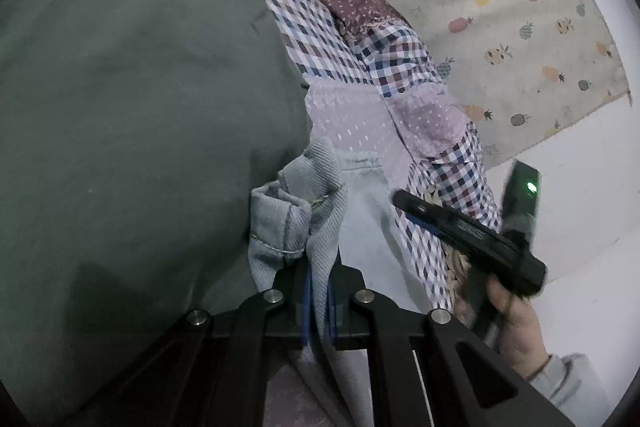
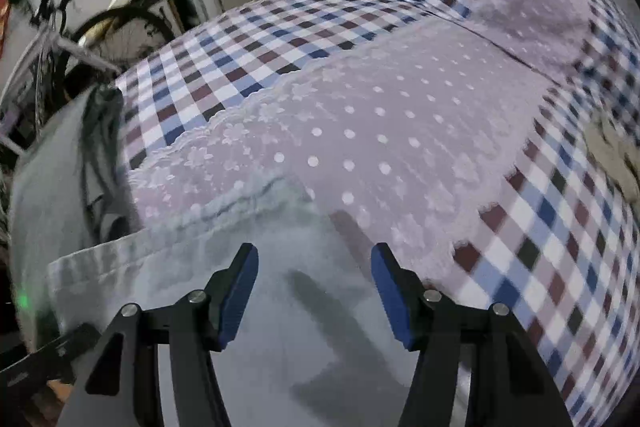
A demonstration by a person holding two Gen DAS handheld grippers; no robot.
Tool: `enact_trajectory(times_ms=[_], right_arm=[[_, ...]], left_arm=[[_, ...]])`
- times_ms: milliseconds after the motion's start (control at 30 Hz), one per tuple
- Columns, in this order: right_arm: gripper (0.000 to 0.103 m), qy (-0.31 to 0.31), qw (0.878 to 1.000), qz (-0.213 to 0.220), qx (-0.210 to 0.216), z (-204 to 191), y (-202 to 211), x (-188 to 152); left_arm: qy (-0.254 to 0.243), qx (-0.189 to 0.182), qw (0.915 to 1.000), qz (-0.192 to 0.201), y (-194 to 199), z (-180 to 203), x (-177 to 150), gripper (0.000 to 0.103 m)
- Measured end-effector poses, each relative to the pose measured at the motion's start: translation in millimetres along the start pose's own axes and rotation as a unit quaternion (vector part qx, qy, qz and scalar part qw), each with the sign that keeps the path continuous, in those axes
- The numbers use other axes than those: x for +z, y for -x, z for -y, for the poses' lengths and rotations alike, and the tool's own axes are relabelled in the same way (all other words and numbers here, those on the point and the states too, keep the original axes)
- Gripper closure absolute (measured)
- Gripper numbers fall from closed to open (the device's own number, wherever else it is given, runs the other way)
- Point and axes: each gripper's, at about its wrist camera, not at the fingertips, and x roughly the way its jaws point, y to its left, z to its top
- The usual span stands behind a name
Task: Fold clothes
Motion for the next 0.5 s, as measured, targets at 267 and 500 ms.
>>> enact_trajectory(times_ms=[267,500], right_arm=[[0.091,0.067,0.998,-0.01,-0.008,-28,-25,18],[0.093,0.121,0.989,0.043,-0.072,-65,1,36]], left_arm=[[-0.001,-0.006,0.9999,-0.013,-4,-2,5,0.098],[-0.009,-0.018,0.9993,0.033,12,9,9,0.098]])
